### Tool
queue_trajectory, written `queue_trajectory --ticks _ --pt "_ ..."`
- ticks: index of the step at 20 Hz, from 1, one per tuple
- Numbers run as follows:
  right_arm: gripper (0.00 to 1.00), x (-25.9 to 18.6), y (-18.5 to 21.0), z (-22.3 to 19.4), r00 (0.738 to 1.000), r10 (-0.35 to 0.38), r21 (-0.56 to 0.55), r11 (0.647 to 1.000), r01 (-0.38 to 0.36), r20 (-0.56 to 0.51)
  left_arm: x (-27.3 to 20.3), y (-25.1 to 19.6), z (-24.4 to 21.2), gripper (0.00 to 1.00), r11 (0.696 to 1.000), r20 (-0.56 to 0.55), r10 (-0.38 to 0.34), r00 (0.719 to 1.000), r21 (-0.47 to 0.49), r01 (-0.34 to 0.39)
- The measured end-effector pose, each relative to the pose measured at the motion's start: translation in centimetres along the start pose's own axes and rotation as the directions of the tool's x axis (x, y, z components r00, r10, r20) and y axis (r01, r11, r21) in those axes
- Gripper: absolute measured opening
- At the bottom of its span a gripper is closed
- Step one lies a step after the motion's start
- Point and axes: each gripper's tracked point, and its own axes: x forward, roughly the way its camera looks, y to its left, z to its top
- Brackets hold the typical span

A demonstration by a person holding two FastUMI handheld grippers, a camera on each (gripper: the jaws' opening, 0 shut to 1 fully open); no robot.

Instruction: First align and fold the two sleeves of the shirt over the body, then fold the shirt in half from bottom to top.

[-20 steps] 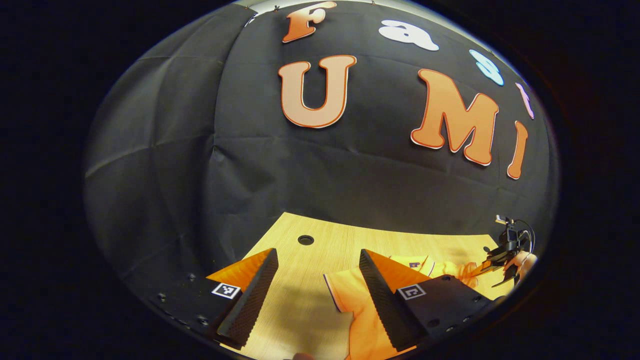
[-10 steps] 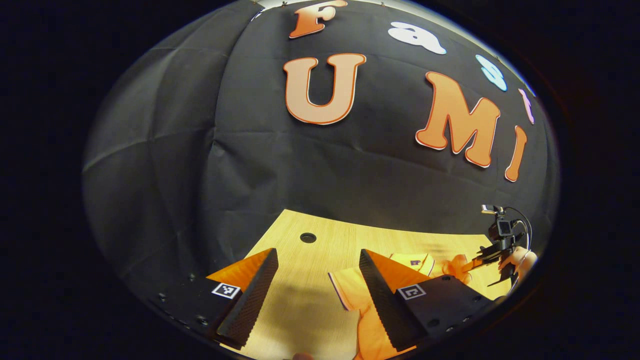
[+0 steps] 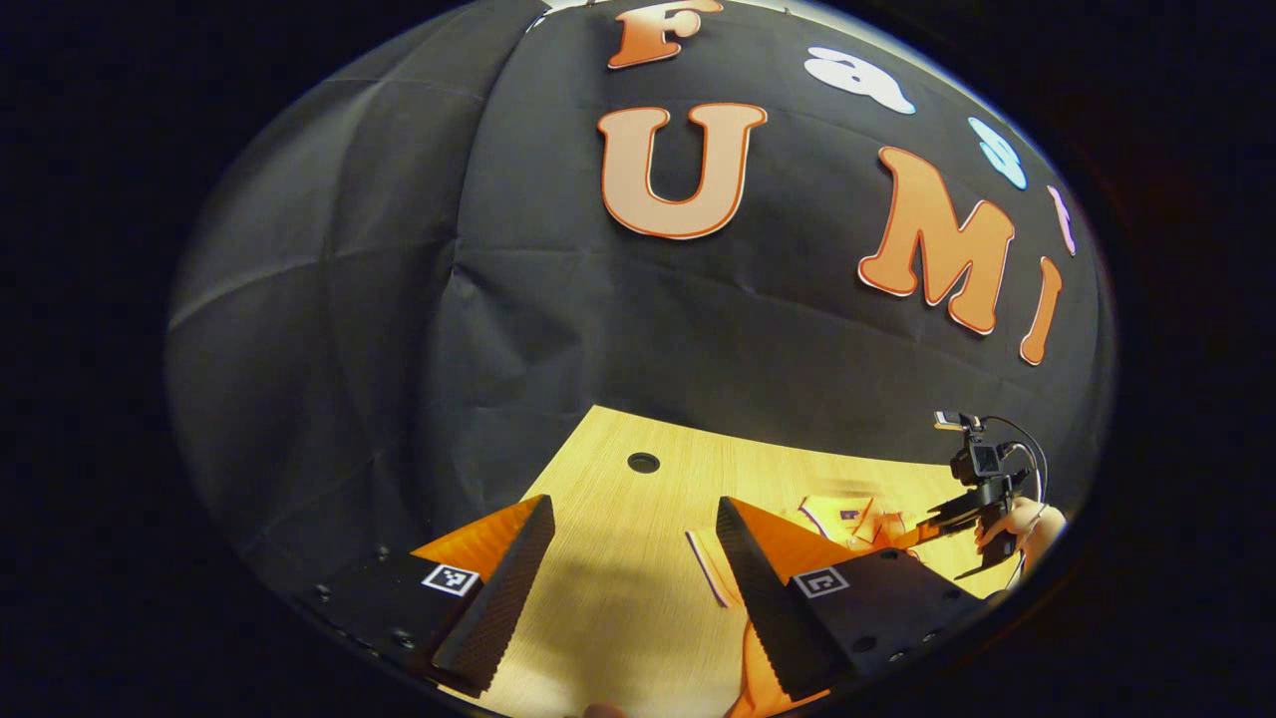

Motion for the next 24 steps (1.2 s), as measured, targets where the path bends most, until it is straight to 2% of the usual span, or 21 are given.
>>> queue_trajectory --ticks 2,6,7,9,10,11,14,15,16,17,20,24 --pt "0.02 0.1 1.3 -0.3 0.999 0.037 0.006 0.999 -0.037 -0.017 -0.1 0.2 -0.2 0.98 1.000 -0.009 0.001 1.000 -0.005 -0.001" --pt "0.13 0.2 3.9 -1.3 0.990 0.131 -0.012 0.991 -0.132 -0.053 -0.1 0.6 -0.6 0.98 1.000 -0.016 0.008 1.000 -0.006 -0.008" --pt "0.18 0.1 4.4 -1.2 0.989 0.141 -0.022 0.990 -0.142 -0.047 0.0 0.6 -0.6 0.98 1.000 -0.020 0.007 1.000 -0.011 -0.007" --pt "0.67 0.2 4.6 -1.2 0.989 0.143 -0.028 0.989 -0.144 -0.035 0.3 0.4 -1.0 0.98 1.000 -0.033 0.003 0.999 -0.021 -0.004" --pt "0.97 0.2 4.6 -1.0 0.989 0.144 -0.025 0.989 -0.144 -0.030 0.4 0.2 -1.2 0.98 1.000 -0.039 0.000 0.999 -0.027 -0.001" --pt "1.00 0.1 4.4 -0.8 0.990 0.140 -0.022 0.990 -0.141 -0.022 0.6 -0.1 -1.3 0.98 0.999 -0.044 -0.003 0.999 -0.033 0.001" --pt "1.00 -1.0 4.1 0.5 0.987 0.157 -0.025 0.987 -0.156 0.037 1.5 -1.2 -2.1 1.00 0.998 -0.080 -0.022 0.997 -0.053 0.017" --pt "0.92 -1.5 4.0 0.9 0.984 0.165 -0.028 0.986 -0.163 0.062 2.2 -1.8 -2.8 0.98 0.997 -0.109 -0.039 0.993 -0.066 0.031" --pt "0.99 -2.0 3.8 1.4 0.982 0.171 -0.033 0.985 -0.169 0.084 2.7 -2.4 -3.6 0.98 0.995 -0.151 -0.044 0.988 -0.095 0.030" --pt "0.99 -2.7 3.5 1.6 0.980 0.174 -0.038 0.984 -0.171 0.100 3.2 -2.9 -4.3 0.98 0.990 -0.190 -0.046 0.981 -0.142 0.019" --pt "1.00 -4.2 2.0 2.0 0.976 0.176 -0.049 0.984 -0.171 0.128 4.9 -5.7 -6.7 0.98 0.965 -0.315 -0.104 0.943 -0.261 0.019" --pt "0.99 -6.2 -0.4 2.0 0.966 0.204 -0.025 0.979 -0.202 0.157 8.2 -8.5 -9.1 0.99 0.954 -0.461 -0.158 0.873 -0.299 0.015"
